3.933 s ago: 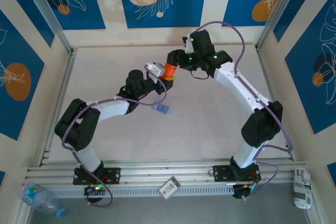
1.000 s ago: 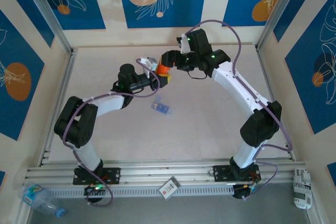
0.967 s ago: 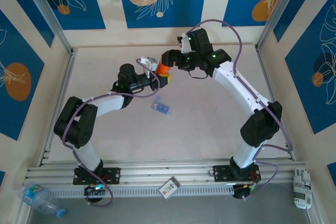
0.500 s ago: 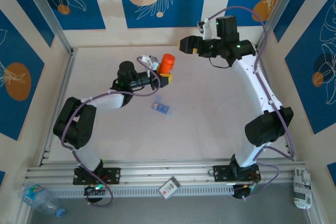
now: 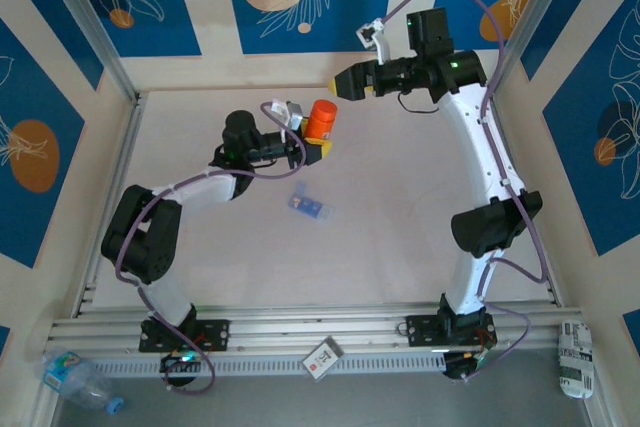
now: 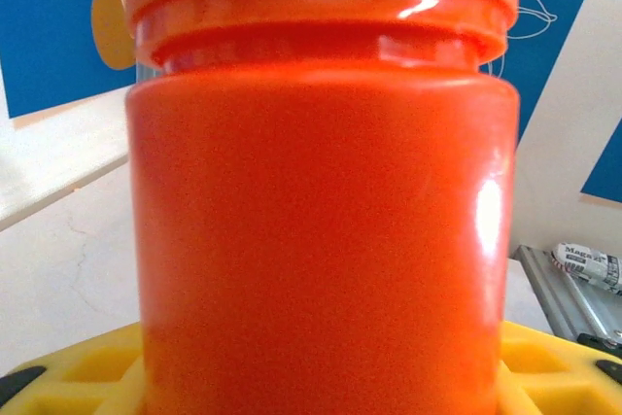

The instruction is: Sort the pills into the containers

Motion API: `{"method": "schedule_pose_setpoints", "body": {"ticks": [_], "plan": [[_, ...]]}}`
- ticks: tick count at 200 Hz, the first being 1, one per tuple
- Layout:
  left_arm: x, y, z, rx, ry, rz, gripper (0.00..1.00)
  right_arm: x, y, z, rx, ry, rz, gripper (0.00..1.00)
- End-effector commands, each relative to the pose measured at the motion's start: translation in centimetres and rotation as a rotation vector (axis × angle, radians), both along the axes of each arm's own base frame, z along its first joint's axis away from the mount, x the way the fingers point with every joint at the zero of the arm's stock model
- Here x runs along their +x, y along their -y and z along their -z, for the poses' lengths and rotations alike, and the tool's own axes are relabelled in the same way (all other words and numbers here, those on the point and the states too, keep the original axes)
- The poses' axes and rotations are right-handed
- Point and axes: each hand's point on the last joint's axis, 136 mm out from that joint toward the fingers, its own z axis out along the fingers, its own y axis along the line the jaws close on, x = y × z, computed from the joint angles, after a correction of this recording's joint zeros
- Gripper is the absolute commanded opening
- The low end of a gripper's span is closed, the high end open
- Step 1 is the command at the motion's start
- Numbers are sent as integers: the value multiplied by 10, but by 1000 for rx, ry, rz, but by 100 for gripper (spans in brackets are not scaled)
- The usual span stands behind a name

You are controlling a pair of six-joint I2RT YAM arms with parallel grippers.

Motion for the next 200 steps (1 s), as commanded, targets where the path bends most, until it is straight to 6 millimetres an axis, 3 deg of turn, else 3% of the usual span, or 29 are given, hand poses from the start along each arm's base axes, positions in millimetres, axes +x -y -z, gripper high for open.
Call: {"method": "schedule_pose_setpoints", "body": {"ticks": [1, 127, 157, 200], "plan": [[-9, 5, -25, -28, 53, 64, 0, -12, 1, 6, -46, -1, -27, 87], [-10, 8, -20, -6, 27, 97, 0, -17, -22, 23, -54, -30, -107, 82], [-10, 7, -20, 2, 26, 97, 0, -19, -31, 30, -65, -45, -131, 73], [-10, 8, -20, 3, 25, 96, 0, -19, -33, 33, -69, -51, -132, 51]]}}
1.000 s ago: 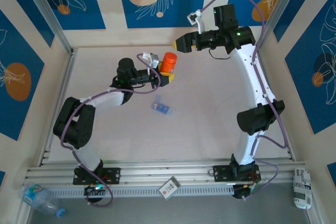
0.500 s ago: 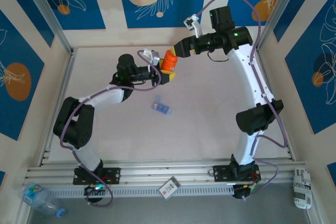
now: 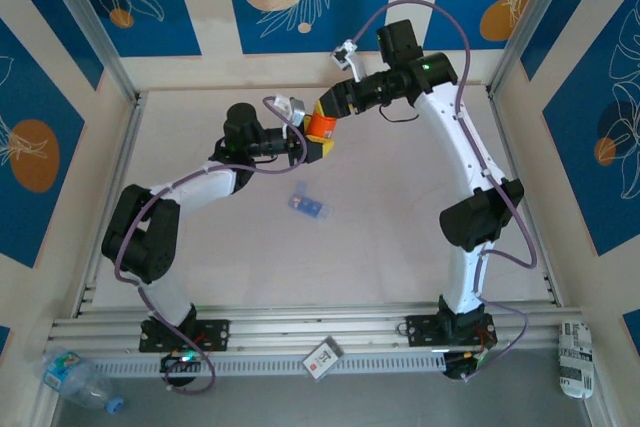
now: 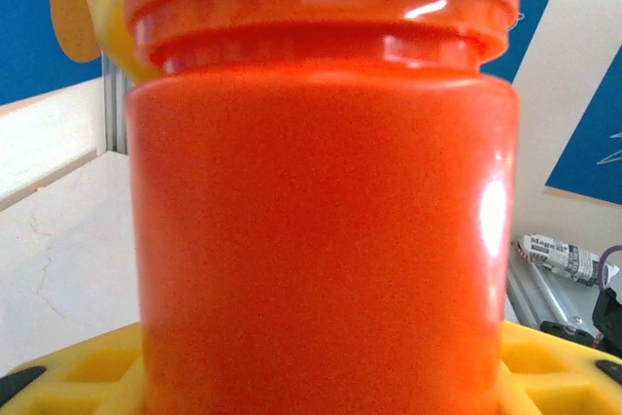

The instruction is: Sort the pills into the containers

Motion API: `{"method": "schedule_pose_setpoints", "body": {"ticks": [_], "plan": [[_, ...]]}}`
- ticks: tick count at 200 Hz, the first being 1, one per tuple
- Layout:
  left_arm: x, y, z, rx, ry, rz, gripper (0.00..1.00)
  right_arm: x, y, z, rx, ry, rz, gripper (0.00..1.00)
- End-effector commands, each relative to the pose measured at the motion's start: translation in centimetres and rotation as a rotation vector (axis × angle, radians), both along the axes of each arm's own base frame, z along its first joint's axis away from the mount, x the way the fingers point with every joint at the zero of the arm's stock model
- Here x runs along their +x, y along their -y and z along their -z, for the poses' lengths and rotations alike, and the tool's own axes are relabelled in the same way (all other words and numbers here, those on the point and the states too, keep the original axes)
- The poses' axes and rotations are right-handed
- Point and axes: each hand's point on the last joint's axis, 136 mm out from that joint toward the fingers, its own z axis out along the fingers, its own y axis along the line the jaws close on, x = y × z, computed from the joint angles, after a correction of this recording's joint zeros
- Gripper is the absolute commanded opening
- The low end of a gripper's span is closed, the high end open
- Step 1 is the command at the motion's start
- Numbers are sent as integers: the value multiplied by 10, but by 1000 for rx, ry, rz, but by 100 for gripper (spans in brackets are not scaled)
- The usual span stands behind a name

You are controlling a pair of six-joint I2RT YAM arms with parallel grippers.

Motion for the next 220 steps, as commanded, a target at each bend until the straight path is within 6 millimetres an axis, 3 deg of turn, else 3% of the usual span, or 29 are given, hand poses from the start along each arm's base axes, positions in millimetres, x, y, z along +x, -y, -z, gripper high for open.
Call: {"method": "schedule_pose_setpoints", "body": {"ticks": [1, 58, 105, 138, 179, 220], "plan": [[-5, 3, -13, -15, 48, 33, 0, -8, -1, -11, 16, 8, -17, 50], [0, 3, -16, -25, 50, 13, 0, -8, -7, 7, -15, -35, 39, 33], [5, -1, -22, -37, 71, -52, 0, -4, -23, 44, -86, -64, 228, 32], [10, -6, -25, -43, 92, -110, 0, 0, -34, 59, -74, -98, 379, 32], [12, -8, -23, -38, 98, -137, 0, 4, -33, 61, -69, -118, 443, 33], [15, -6, -19, -30, 87, -134, 0, 7, -23, 44, -37, -126, 448, 41]]}}
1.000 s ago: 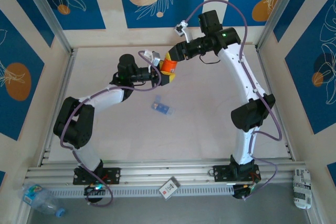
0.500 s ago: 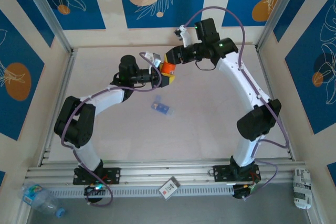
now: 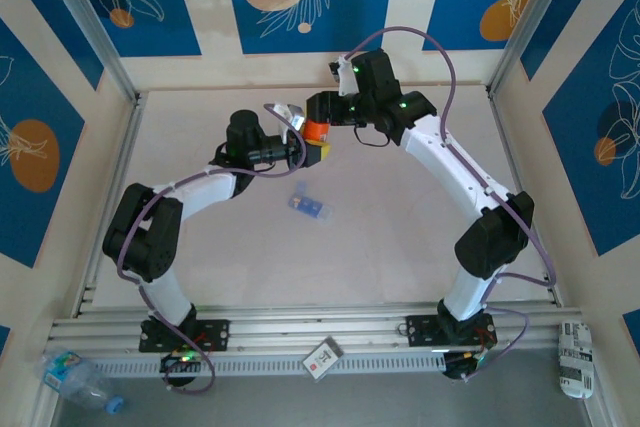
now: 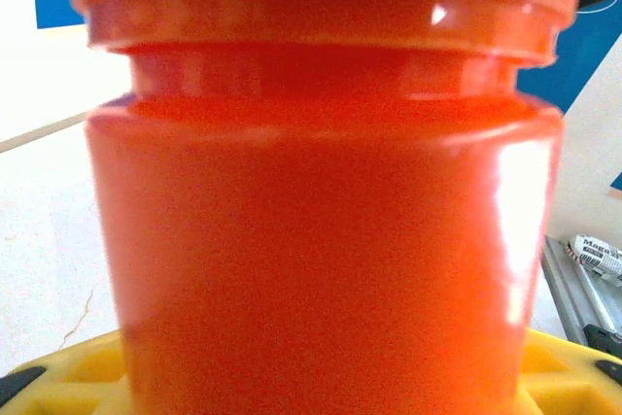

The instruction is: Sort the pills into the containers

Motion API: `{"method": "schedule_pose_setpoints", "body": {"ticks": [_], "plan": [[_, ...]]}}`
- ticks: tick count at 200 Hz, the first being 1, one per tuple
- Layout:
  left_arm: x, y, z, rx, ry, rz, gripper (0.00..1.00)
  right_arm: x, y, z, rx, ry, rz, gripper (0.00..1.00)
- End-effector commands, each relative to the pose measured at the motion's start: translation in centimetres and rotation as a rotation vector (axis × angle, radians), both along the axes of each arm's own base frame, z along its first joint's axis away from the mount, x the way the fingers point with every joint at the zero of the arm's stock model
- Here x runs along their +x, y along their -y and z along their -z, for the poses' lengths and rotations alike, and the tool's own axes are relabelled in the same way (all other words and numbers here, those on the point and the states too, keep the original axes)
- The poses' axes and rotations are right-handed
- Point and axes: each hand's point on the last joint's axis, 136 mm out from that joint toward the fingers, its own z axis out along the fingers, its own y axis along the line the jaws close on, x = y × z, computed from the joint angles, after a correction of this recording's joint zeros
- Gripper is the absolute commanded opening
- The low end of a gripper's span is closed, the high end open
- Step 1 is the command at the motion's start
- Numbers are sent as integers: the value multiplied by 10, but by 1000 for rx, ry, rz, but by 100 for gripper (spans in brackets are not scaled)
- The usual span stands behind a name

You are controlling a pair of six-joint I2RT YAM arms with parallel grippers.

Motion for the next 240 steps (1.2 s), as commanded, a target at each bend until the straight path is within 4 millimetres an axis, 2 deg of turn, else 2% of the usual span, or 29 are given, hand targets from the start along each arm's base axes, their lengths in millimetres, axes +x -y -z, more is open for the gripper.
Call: {"method": "schedule_pose_setpoints", "body": {"ticks": [1, 34, 72, 108, 135, 159, 199, 240], "plan": [[-3, 2, -56, -77, 190, -8, 0, -17, -6, 5, 26, -102, -34, 42], [2, 5, -53, -77, 178, -7, 0, -12, 1, -19, 77, -82, -40, 52], [4, 8, -54, -75, 177, 6, 0, -10, 7, -45, 105, -41, -51, 75], [3, 10, -50, -72, 169, 28, 0, -8, 26, -76, 134, 40, -41, 90], [0, 10, -48, -68, 166, 55, 0, -4, 45, -90, 149, 89, -72, 92], [-6, 11, -46, -59, 159, 90, 0, -5, 53, -96, 146, 144, -207, 89], [-12, 11, -46, -48, 142, 144, 0, -15, 50, -90, 91, 177, -409, 80], [-16, 8, -48, -47, 127, 174, 0, -14, 43, -82, 58, 151, -449, 83]]}}
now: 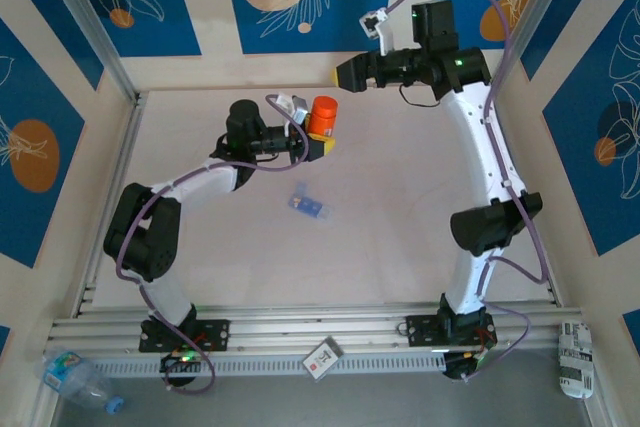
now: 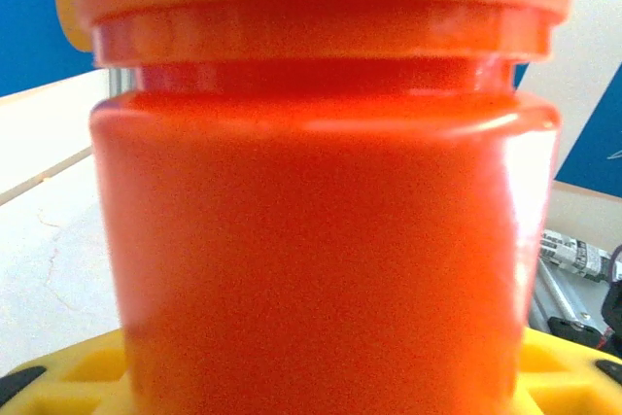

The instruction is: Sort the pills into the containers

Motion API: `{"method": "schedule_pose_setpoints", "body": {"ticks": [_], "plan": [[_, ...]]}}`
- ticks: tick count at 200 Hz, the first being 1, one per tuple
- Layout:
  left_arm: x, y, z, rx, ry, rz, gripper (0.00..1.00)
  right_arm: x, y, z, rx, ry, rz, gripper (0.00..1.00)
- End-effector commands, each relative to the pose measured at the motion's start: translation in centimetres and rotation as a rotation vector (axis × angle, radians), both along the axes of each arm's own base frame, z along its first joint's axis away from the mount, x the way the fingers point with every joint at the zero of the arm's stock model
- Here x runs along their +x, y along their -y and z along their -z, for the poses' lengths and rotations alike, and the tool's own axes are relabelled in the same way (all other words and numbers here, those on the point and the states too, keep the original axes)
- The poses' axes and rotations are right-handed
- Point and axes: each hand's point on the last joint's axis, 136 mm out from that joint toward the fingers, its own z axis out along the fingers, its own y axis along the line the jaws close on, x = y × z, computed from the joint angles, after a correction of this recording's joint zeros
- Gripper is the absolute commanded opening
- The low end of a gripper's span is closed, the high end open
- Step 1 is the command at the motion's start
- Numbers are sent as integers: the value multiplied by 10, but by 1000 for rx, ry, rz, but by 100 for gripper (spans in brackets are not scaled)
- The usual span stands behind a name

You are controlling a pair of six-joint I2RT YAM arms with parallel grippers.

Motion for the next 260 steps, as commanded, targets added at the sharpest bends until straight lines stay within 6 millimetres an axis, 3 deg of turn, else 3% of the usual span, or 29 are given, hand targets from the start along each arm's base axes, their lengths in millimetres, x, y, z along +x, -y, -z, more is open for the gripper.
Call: {"method": "schedule_pose_setpoints", "body": {"ticks": [1, 100, 196, 260], "plan": [[-5, -1, -13, -11, 36, 54, 0, -15, -8, 19, -43, -50, -87, 83], [-8, -3, -15, -6, 18, 62, 0, -26, -23, 51, -142, -86, -121, 81], [-8, -3, -15, -5, 16, 65, 0, -27, -32, 74, -182, -136, -137, 68], [-8, -4, -17, -7, 23, 63, 0, -28, -34, 84, -187, -170, -140, 38]]}}
